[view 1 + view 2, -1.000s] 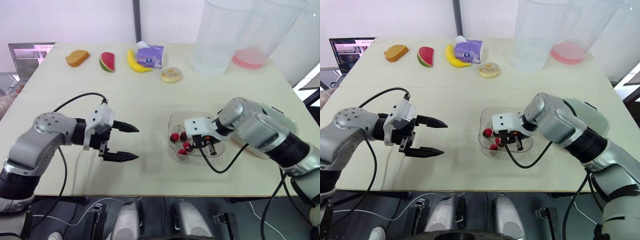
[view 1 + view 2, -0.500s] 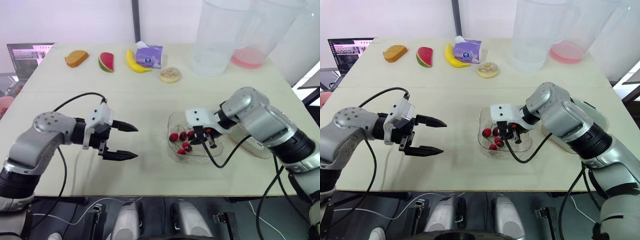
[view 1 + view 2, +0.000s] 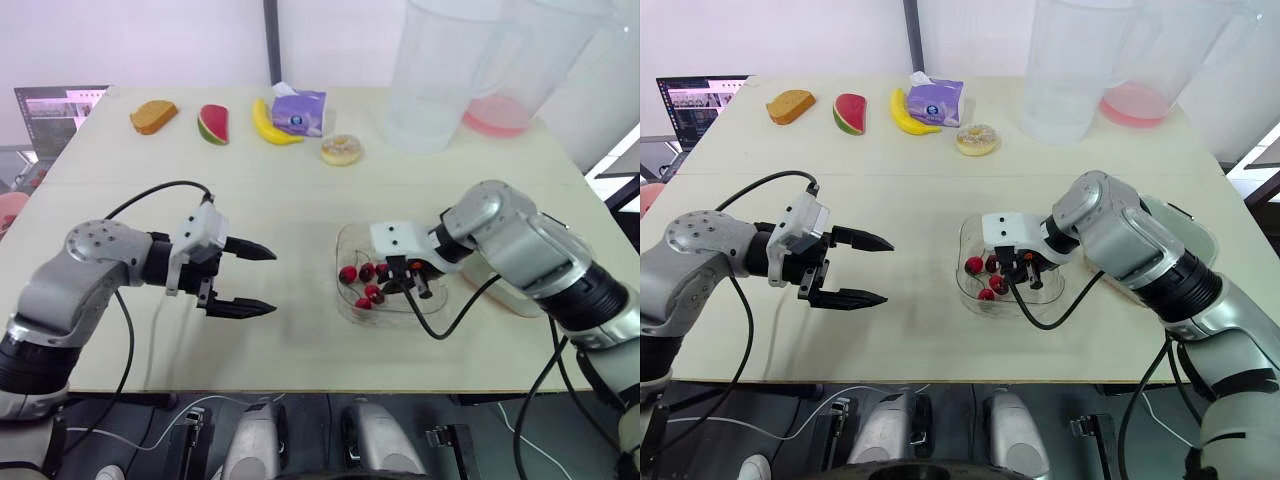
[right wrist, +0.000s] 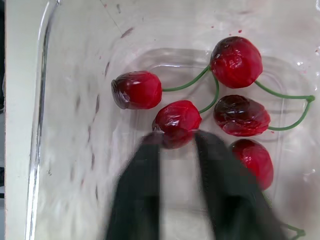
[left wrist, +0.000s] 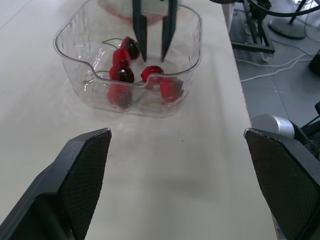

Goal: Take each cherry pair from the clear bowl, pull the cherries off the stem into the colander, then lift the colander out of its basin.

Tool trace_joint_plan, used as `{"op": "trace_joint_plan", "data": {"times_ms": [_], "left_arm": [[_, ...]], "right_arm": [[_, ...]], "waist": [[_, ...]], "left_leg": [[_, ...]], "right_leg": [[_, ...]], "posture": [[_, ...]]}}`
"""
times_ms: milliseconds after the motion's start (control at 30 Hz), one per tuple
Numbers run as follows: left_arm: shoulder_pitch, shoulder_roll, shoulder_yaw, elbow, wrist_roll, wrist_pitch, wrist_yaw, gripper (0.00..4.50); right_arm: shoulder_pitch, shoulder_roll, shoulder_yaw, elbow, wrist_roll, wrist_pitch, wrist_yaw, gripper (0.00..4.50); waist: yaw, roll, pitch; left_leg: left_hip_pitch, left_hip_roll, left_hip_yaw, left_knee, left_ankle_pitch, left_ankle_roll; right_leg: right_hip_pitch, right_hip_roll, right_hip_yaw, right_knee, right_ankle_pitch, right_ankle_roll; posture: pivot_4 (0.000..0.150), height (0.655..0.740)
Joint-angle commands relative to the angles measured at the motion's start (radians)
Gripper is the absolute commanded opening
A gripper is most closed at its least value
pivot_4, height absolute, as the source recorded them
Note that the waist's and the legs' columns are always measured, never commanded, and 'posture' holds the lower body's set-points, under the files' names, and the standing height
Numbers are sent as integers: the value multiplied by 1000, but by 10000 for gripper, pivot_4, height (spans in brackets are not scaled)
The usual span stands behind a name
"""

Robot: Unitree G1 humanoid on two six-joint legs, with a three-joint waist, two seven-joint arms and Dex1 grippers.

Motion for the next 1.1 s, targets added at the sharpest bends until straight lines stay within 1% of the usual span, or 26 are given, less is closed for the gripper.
{"op": "trace_joint_plan", "data": {"times_ms": [33, 233, 667, 1000, 1033, 1100], "left_arm": [[-16, 8, 11, -22, -4, 4, 0, 45000], [-17, 8, 8, -22, 1, 3, 7, 45000], [-18, 11, 7, -19, 8, 2, 7, 45000], [-18, 13, 9, -17, 9, 1, 6, 45000], [-18, 13, 9, -17, 8, 1, 6, 45000], [-18, 13, 9, -16, 9, 0, 6, 45000]], "right_arm": [[-9, -3, -36, -37, 15, 14, -4, 27674], [1, -8, -29, -45, 28, 28, -5, 27674], [41, 34, -6, 32, 0, 21, -73, 27674], [51, 53, -2, 28, 7, 32, -87, 27674], [53, 53, -1, 27, 6, 31, -89, 25207], [56, 54, -3, 26, 8, 33, -92, 18594]], "waist": [[0, 0, 0], [0, 0, 0], [0, 0, 0], [0, 0, 0], [0, 0, 0], [1, 0, 0]], "left_leg": [[0, 0, 0, 0, 0, 0], [0, 0, 0, 0, 0, 0], [0, 0, 0, 0, 0, 0], [0, 0, 0, 0, 0, 0], [0, 0, 0, 0, 0, 0], [0, 0, 0, 0, 0, 0]], "right_leg": [[0, 0, 0, 0, 0, 0], [0, 0, 0, 0, 0, 0], [0, 0, 0, 0, 0, 0], [0, 0, 0, 0, 0, 0], [0, 0, 0, 0, 0, 0], [0, 0, 0, 0, 0, 0]], "posture": [[1500, 7400], [1500, 7400], [1500, 7400], [1500, 7400], [1500, 7400], [1500, 7400]]}}
